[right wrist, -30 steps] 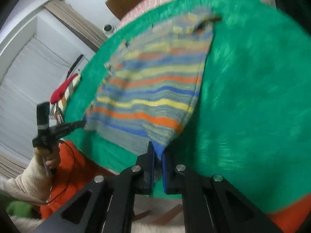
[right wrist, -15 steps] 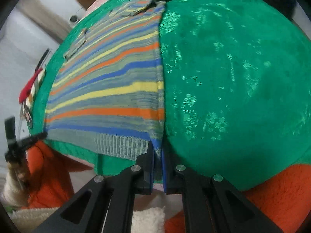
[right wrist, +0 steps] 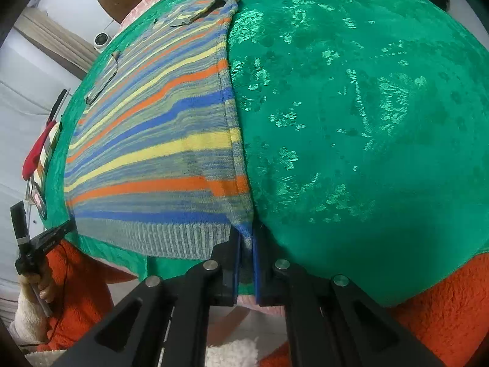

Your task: Fold small clothes

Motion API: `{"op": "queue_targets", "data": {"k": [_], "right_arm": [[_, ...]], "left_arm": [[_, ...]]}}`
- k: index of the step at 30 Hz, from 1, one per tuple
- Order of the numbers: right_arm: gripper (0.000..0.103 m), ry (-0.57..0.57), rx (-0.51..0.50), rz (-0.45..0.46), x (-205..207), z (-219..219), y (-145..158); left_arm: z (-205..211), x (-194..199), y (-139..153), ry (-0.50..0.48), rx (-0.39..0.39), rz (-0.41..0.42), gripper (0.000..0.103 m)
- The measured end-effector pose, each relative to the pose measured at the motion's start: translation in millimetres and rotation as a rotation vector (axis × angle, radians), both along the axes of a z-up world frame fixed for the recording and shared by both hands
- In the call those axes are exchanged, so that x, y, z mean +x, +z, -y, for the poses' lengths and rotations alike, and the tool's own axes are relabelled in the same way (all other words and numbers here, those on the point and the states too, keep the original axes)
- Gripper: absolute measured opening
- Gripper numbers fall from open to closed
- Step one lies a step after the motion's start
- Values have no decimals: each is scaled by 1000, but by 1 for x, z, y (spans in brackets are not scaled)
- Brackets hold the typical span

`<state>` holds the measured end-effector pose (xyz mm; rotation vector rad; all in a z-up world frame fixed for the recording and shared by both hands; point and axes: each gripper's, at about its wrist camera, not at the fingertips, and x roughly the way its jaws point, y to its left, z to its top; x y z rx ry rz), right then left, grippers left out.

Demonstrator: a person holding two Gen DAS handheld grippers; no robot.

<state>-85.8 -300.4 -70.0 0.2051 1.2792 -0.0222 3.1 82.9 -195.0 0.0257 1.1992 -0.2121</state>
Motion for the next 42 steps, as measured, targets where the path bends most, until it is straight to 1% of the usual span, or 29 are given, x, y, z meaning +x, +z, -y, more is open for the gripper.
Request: {"op": "queue_targets", "data": {"k": [2,3,5,6,8,10,11,12,13,15,17,19,20,22,23,24,25,26,27,28,29,30,32,34,37,38,39,40,42], "right_arm": [[6,-6,8,1,-2,0,2],[7,-7,6,-3,-4,0,4],[14,-3,-10,-17,-8,0,8],[15,-2,-25,-27,-10,-2,9],[18,8,-76,-41,-18,-4,16],[18,19,-148,-30,-24,-7,27],[18,30,-193,-10,-26,-10,35],[18,49,-228,22,-27,-15,46],[18,62,-237,46,-26,-19,53],[18,104,-225,123,-18,-33,69],[19,150,-203,168,-6,-48,71],[21,186,-183,175,7,-58,57],[26,195,-177,153,13,-59,43],[27,190,-202,57,20,-55,13],[27,193,-202,44,19,-54,8],[27,200,-207,47,18,-55,11],[27,215,-216,32,20,-57,17],[27,236,-230,30,24,-60,28],[28,261,-252,58,30,-63,43],[39,293,-286,95,40,-66,59],[54,325,-325,132,52,-70,73],[57,352,-363,168,66,-73,84],[57,413,-424,244,98,-83,102],[57,488,-480,277,140,-96,103],[57,586,-493,247,207,-115,74],[56,603,-468,199,233,-119,54],[56,602,-450,155,249,-120,37],[56,594,-446,133,259,-117,26],[51,536,-443,111,281,-108,0]], "left_arm": [[1,-1,3,2,15,5,9],[-1,-4,6,4,24,2,14],[3,-13,12,8,55,-1,21],[2,-19,16,9,65,3,22],[-4,-29,27,13,79,16,24],[-11,-35,45,26,62,47,29],[-13,-35,54,33,51,67,34],[-14,-32,68,45,30,107,40],[-13,-29,78,51,13,137,44],[-5,-13,93,46,-26,201,60],[3,-3,101,40,-38,245,65],[20,10,94,24,-40,286,75],[25,15,87,21,-34,288,82],[33,26,59,11,1,263,83],[35,31,48,16,26,249,82],[34,30,39,29,37,241,81],[31,27,36,40,22,247,81],[28,24,35,50,3,259,81],[26,21,35,61,-6,277,83],[24,18,36,74,-3,298,84],[24,19,37,82,-1,315,85],[23,17,41,90,-1,343,86],[21,17,44,99,5,377,90],[20,22,40,110,31,392,91],[17,26,32,124,75,377,91],[15,27,31,131,84,372,91],[12,28,30,143,89,367,91],[11,29,30,150,89,365,91],[9,29,28,159,98,360,91]]}}
